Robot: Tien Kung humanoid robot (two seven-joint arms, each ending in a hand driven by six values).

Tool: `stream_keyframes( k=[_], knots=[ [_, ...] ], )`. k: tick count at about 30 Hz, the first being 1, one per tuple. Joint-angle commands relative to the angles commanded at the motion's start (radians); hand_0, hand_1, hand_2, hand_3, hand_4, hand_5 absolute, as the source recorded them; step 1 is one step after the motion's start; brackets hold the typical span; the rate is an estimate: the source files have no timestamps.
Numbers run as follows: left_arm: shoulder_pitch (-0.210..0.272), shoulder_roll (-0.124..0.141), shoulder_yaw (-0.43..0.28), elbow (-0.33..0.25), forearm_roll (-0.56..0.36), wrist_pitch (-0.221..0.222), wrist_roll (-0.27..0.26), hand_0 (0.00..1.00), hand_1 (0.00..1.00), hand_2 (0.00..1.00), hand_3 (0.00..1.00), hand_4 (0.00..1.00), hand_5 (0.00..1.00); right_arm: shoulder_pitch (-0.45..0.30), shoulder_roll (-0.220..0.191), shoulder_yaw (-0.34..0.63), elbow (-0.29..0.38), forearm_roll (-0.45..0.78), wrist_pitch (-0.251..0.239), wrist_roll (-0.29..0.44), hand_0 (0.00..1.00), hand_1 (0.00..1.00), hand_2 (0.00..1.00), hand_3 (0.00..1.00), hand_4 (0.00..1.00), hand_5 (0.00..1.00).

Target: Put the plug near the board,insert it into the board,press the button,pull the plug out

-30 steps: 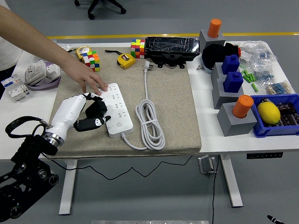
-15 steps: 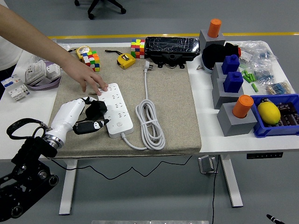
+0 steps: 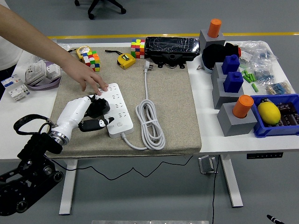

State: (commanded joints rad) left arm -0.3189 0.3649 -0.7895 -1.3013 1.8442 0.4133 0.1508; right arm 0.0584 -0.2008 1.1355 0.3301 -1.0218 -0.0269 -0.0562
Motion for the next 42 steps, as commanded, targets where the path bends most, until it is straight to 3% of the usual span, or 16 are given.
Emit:
stream_keyframes(
  k=[15, 27, 35, 36, 37, 42],
  knots=[
    [-0.062, -0.030, 0.047, 0.049, -0.017, -0.015, 0.010, 0.705, 0.734, 0.701, 0.688, 0.875, 0.468, 0.001, -0.001, -0.002, -0.001, 0.001, 0.000, 0.000, 0.652, 0.653, 0.659, 0.571, 0.992, 0.559],
    [-0.070, -0.034, 0.047, 0.032, -0.017, -0.009, 0.003, 0.706, 0.732, 0.701, 0.686, 0.875, 0.467, 0.001, 0.001, 0.000, 0.000, 0.001, 0.000, 0.000, 0.652, 0.653, 0.659, 0.571, 0.992, 0.559],
    [-0.020, 0.003, 0.009, -0.108, -0.015, -0.001, -0.003, 0.705, 0.727, 0.700, 0.683, 0.875, 0.466, 0.000, 0.001, 0.002, -0.001, -0.002, 0.000, -0.001, 0.652, 0.653, 0.660, 0.571, 0.992, 0.558],
    [-0.012, 0.010, 0.006, -0.137, -0.017, -0.011, 0.003, 0.705, 0.727, 0.700, 0.683, 0.875, 0.466, 0.000, 0.001, 0.002, -0.001, -0.003, 0.000, -0.001, 0.652, 0.653, 0.660, 0.571, 0.992, 0.558],
    [-0.004, 0.016, 0.003, -0.160, -0.022, -0.026, 0.012, 0.496, 0.587, 0.596, 0.665, 0.873, 0.465, 0.000, 0.001, 0.003, -0.001, -0.003, 0.000, -0.001, 0.654, 0.653, 0.660, 0.571, 0.992, 0.559],
    [0.032, 0.040, -0.011, -0.278, -0.057, -0.146, 0.080, 0.496, 0.587, 0.596, 0.665, 0.873, 0.465, 0.000, 0.001, 0.005, 0.000, -0.004, 0.000, -0.001, 0.654, 0.653, 0.660, 0.571, 0.992, 0.559]
  ],
)
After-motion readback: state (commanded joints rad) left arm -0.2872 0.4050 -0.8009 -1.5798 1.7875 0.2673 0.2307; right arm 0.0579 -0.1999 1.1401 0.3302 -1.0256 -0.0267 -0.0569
